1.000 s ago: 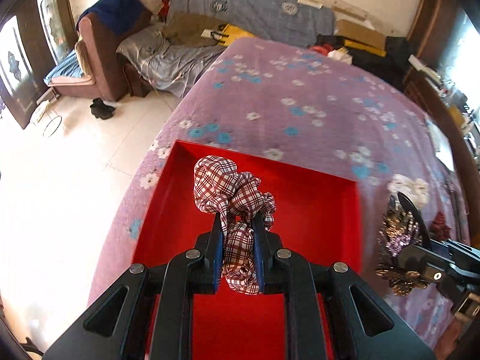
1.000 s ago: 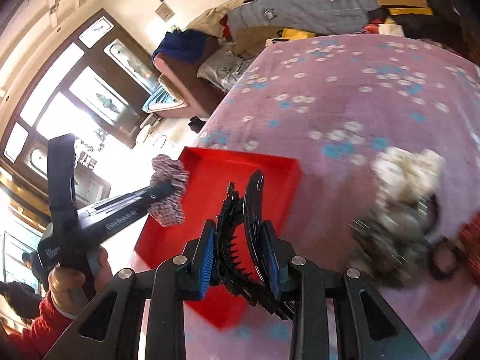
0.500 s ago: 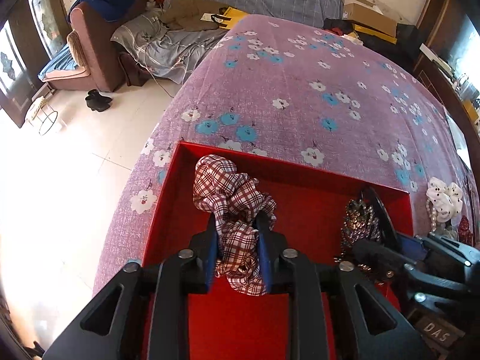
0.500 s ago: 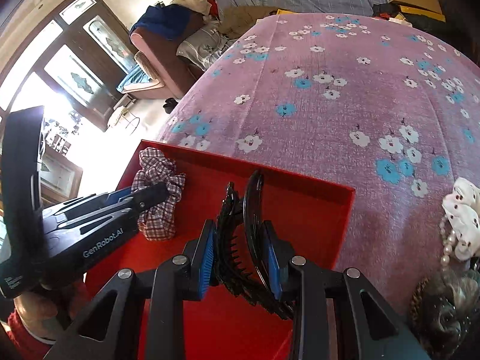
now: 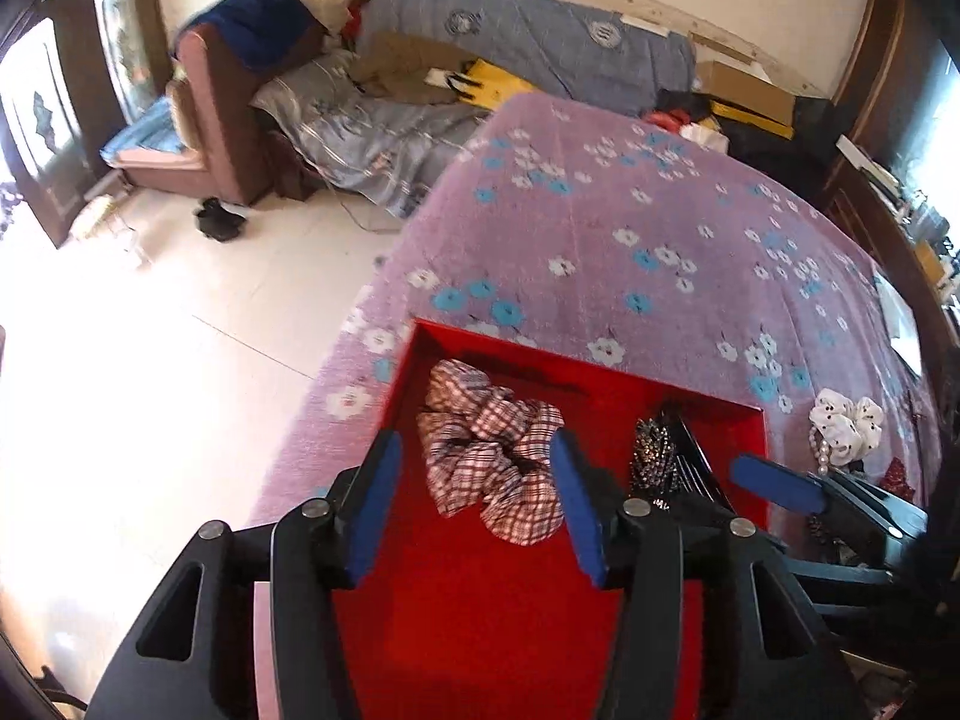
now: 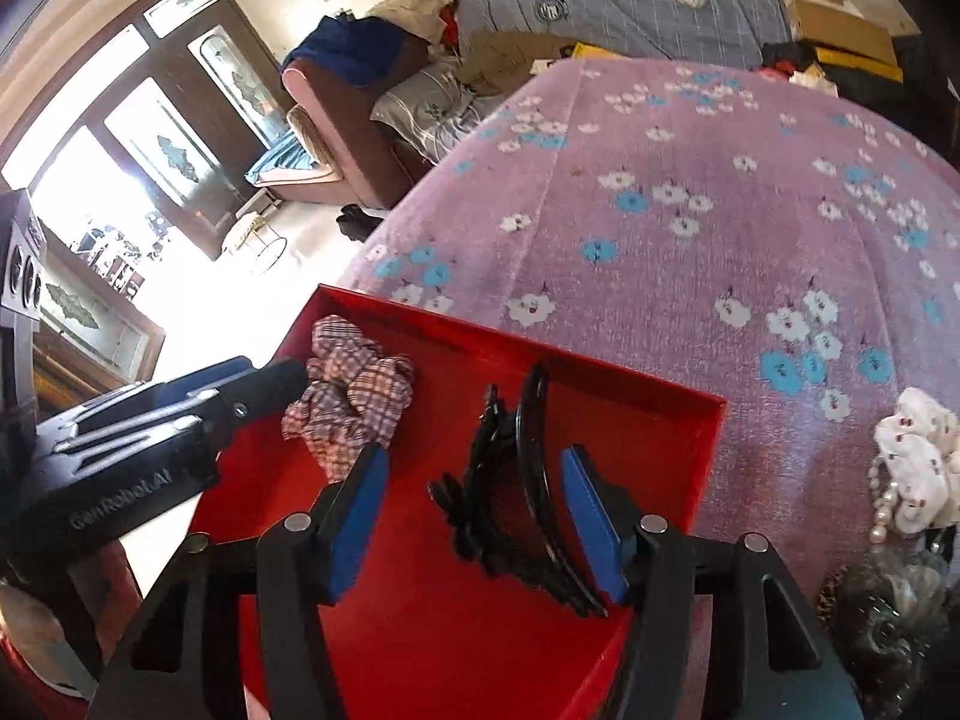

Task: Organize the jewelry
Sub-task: 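Move both open tools back to the remaining scrunchies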

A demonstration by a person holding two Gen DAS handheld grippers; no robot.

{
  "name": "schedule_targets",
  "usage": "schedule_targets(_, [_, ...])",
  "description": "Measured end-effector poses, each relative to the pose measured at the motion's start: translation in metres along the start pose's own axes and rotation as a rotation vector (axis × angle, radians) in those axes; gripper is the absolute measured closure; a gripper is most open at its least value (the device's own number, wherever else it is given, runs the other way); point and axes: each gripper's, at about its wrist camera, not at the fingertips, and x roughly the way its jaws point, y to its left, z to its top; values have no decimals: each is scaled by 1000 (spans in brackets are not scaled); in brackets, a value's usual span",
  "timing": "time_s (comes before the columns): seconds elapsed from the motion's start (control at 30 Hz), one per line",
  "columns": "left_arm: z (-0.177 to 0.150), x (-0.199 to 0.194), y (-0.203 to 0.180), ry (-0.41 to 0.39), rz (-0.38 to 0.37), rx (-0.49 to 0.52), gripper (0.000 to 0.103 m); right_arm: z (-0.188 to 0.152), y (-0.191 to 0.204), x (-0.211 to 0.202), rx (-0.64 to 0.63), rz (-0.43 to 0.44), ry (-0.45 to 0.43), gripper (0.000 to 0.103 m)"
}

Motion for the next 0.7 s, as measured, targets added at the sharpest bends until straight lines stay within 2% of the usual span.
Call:
schedule_targets(0.17, [-6,-38,-15,-60,30,14,44,-22,-9,-42,8,13,-25,38])
schedule_targets(0.33, [-19,-60,-60,-66,-25,48,42,-65,-49,-98,85,12,-49,38])
schedule_targets(0.47, [-32,-61,-111,-37,-97,89,42,-98,-92,-140,155,-45,-70,38])
schedule_targets(0.7, [-58,-48,-189,17,-165,192,42,-145,-180,-196,293,-166,-96,38])
